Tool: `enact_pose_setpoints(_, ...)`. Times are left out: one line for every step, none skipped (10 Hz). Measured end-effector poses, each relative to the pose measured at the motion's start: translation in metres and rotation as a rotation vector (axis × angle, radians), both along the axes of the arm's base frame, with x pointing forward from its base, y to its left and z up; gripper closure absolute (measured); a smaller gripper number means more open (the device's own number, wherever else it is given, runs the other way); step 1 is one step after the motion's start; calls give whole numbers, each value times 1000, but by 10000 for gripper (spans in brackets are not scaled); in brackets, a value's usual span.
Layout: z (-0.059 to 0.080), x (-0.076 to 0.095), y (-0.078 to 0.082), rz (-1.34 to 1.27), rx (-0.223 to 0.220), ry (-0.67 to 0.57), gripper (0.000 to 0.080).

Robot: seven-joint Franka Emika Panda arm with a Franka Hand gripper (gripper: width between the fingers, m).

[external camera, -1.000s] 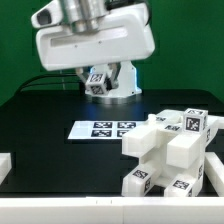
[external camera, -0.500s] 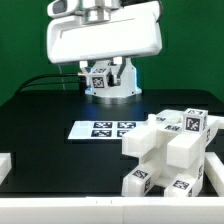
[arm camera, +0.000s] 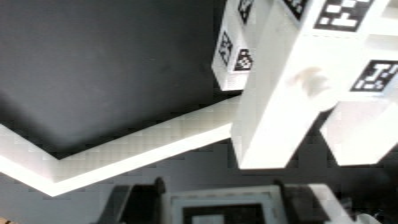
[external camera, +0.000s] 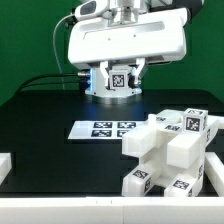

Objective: Assemble chair

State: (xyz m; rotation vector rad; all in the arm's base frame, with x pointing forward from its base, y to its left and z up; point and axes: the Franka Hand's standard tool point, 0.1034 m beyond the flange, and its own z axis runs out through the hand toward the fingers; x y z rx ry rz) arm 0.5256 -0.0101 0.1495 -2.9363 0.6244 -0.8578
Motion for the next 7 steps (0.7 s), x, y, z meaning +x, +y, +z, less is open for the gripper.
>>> enact_pose_setpoints(0, 0, 0, 0, 0, 0, 518)
enact_pose_setpoints(-3, 1, 5, -2, 4, 5, 518)
enact_pose_setpoints(-12, 9, 20, 3, 8, 13, 518)
enact_pose_setpoints(-17, 19, 32, 8, 7, 10, 518)
enact_pose_setpoints(-19, 25, 39, 19, 4, 9, 518)
enact_pose_setpoints(-20, 25, 42, 25, 1, 11, 518)
enact_pose_setpoints(-20, 25, 40, 22, 1, 11, 518)
